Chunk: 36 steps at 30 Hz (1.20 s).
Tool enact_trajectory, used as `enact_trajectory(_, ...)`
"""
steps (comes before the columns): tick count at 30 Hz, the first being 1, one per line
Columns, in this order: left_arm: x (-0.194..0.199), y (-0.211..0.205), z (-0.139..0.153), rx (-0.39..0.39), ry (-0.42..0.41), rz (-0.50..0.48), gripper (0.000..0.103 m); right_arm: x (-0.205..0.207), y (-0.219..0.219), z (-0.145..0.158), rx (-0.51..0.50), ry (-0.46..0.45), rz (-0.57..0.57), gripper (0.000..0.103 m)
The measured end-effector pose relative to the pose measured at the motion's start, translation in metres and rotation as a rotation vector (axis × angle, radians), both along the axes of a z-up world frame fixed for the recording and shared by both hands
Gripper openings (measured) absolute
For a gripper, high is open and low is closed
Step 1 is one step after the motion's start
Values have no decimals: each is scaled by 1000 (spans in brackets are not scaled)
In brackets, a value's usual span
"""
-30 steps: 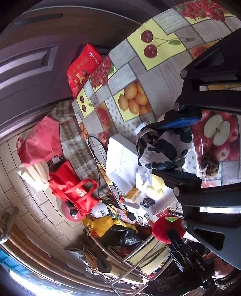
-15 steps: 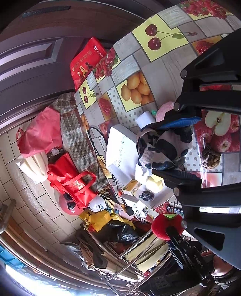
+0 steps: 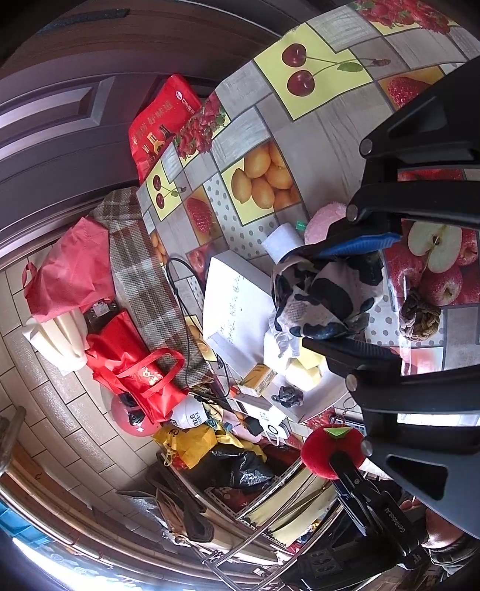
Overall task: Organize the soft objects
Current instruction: 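Carry the apple plush and cow-print cloth over the white tray, then open both tools to drop the apple plush and cloth into the tray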
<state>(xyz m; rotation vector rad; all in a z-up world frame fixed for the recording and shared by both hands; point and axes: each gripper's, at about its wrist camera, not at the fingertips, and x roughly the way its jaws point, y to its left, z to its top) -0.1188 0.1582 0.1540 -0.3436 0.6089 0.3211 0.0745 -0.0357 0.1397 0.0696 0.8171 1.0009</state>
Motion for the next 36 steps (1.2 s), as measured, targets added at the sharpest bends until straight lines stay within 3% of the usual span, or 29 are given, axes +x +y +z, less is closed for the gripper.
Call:
enact_trajectory(14, 11, 24, -16, -40, 21, 21, 37, 9, 22, -13, -47, 31, 19, 40)
enact_trajectory(20, 28, 68, 5, 4, -28, 102, 37, 19, 55, -3, -61, 25, 73, 40)
enact_trajectory(24, 47, 106, -3, -55, -7, 154, 37, 22, 92, 9, -56, -3, 141, 41)
enact_trajectory(29, 56, 127, -22, -125, 3, 192, 37, 34, 150, -19, -119, 54, 193, 41)
enact_trajectory(36, 66, 138, -45, -143, 28, 204, 37, 41, 202, -50, -181, 53, 223, 42)
